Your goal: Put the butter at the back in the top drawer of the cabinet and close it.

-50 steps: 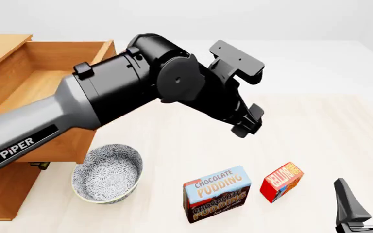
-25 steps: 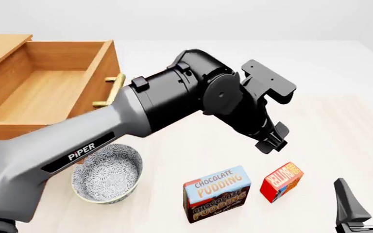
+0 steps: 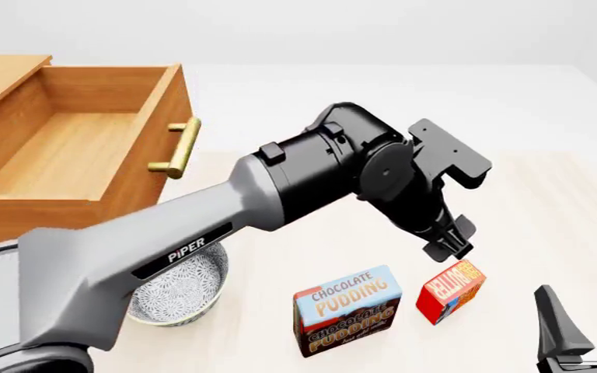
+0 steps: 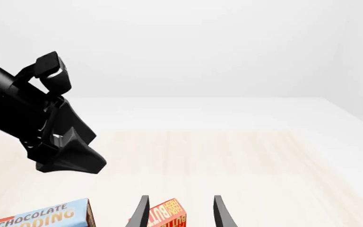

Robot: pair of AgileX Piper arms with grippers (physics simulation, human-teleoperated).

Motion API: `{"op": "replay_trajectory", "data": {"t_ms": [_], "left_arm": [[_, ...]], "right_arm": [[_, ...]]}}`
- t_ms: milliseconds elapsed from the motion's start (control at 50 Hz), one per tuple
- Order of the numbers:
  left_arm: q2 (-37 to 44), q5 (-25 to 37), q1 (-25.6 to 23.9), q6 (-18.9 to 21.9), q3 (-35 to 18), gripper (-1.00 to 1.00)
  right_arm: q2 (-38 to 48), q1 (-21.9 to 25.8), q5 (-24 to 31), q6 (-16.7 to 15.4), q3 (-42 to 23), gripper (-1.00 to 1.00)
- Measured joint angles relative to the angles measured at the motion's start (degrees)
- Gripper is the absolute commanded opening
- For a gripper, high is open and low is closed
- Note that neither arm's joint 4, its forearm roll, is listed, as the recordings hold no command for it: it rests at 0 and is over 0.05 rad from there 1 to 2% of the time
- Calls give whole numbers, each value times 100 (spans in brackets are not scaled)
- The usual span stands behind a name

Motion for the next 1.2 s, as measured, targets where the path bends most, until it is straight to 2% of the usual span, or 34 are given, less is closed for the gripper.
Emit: {"op": "replay_trajectory", "data": {"t_ms": [1200], "left_arm": [[996, 163, -154, -41, -850, 100]], "right_arm": [[0, 0, 0, 0, 0, 100]]}}
